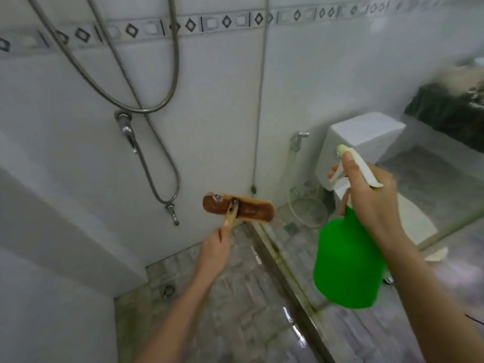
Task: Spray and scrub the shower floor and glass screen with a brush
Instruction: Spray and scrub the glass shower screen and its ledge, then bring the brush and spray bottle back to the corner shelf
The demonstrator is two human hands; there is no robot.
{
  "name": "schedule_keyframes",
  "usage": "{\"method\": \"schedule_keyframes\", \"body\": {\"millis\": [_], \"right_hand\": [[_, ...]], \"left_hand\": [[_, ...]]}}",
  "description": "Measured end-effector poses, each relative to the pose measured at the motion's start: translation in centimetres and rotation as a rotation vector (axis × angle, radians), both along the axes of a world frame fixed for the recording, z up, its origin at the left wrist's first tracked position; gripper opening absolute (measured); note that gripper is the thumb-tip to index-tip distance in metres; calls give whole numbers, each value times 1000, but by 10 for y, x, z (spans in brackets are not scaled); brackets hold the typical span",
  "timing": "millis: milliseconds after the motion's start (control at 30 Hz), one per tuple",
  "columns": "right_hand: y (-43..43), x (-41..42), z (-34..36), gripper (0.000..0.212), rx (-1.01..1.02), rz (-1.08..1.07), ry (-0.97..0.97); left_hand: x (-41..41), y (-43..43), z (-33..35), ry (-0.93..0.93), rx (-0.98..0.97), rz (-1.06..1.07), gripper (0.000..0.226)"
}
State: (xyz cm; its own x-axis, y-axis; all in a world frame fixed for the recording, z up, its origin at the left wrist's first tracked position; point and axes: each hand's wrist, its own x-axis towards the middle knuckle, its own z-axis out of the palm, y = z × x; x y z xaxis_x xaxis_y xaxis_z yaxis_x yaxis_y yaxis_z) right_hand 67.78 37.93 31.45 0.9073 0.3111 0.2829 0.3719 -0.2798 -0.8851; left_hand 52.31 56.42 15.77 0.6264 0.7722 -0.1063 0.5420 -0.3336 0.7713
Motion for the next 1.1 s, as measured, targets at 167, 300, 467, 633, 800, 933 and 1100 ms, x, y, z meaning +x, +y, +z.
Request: {"method": "schedule_keyframes", "body": {"millis": [167,300,467,633,800,933,1100], "right_hand": [[13,-47,-22,55,-27,232,59],[23,-105,-21,52,-47,505,88],[39,-175,-19,48,-108,830,94],[56,-246,-21,53,-106,1189,62],[70,-321,-24,45,-149,1577,3],[61,-370,-19,39,-115,1870,40],[27,-424,-18,44,-101,2221,25]], "left_hand": [[-81,-16,15,10,5,196,55],[-160,-64,38,-1,11,406,55],[-254,-107,48,14,34,657,56],[-326,-165,56,-12,24,937,53],[-373,-249,64,9,23,1332,54],[-382,-314,70,36,47,1640,55],[-370,-391,71,22,67,2006,56]]}}
